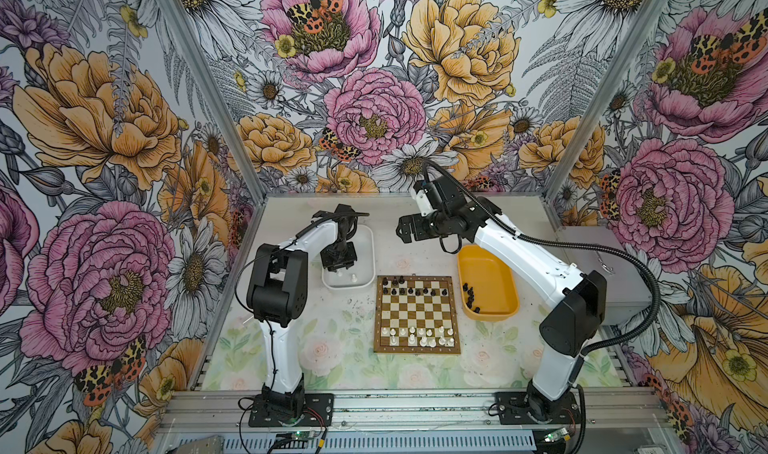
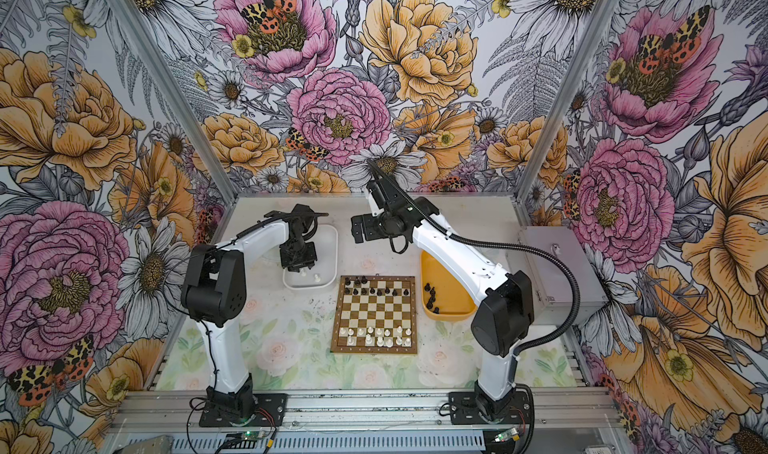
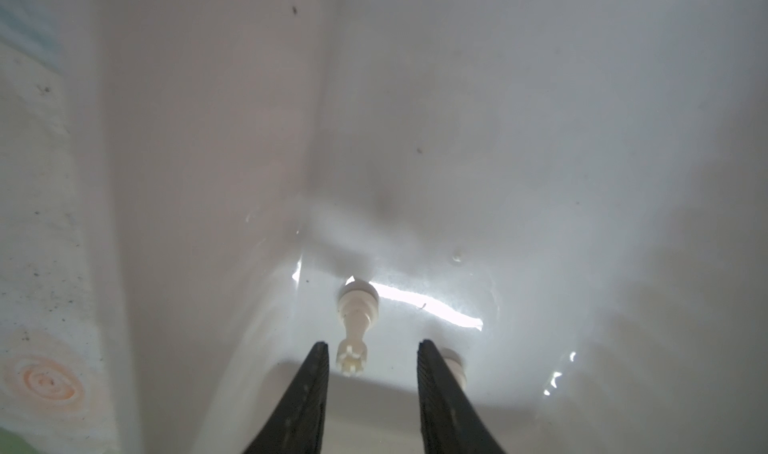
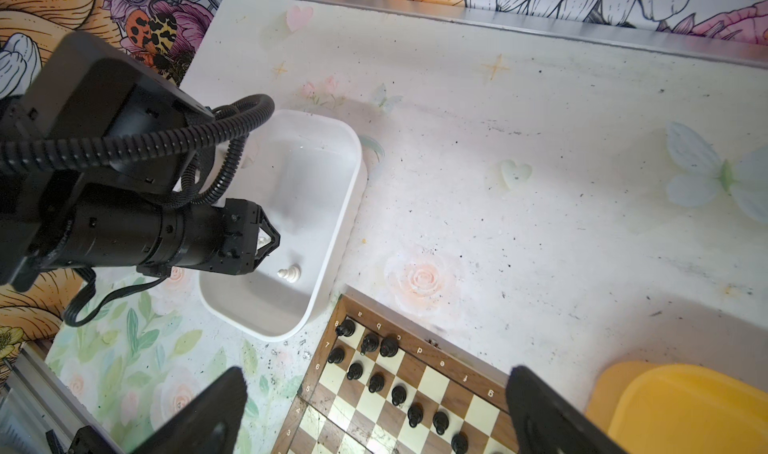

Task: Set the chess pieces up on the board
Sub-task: 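Lower the left gripper into the white tub and close on a white piece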

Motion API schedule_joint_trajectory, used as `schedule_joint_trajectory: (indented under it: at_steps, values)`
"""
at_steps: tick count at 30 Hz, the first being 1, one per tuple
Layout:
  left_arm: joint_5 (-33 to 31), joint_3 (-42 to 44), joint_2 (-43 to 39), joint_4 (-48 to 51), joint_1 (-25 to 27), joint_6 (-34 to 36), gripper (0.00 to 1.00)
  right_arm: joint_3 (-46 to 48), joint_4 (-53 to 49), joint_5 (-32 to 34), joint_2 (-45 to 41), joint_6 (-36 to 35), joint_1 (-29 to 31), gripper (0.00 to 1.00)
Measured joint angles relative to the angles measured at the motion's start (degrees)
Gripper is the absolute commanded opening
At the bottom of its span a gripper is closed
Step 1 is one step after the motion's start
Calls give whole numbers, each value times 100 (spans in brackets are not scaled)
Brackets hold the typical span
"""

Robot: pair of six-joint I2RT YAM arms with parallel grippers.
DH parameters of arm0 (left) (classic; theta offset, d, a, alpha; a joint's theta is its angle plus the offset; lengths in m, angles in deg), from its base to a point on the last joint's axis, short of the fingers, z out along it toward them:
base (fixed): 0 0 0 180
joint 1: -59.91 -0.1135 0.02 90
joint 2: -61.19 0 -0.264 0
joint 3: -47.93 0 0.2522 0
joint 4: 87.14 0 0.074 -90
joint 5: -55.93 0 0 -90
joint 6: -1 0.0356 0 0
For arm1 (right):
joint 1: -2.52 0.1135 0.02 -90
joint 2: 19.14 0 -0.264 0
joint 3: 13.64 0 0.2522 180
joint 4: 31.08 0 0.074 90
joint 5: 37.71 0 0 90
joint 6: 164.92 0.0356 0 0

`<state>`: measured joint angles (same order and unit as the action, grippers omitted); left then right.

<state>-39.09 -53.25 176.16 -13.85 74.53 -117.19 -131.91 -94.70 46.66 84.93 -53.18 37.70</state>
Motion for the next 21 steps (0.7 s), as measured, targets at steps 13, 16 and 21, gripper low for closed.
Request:
schedule_joint_trajectory:
  at_steps: [13, 16, 21]
  values:
    - [4, 2, 0, -2, -28, 142, 27, 22, 2, 136, 0, 2, 0, 100]
    - [4, 2, 0, -2, -28, 162, 26, 33, 2, 153, 0, 2, 0, 100]
    - [2, 2, 0, -2, -52, 173, 26, 87, 0, 155, 0, 4, 0, 100]
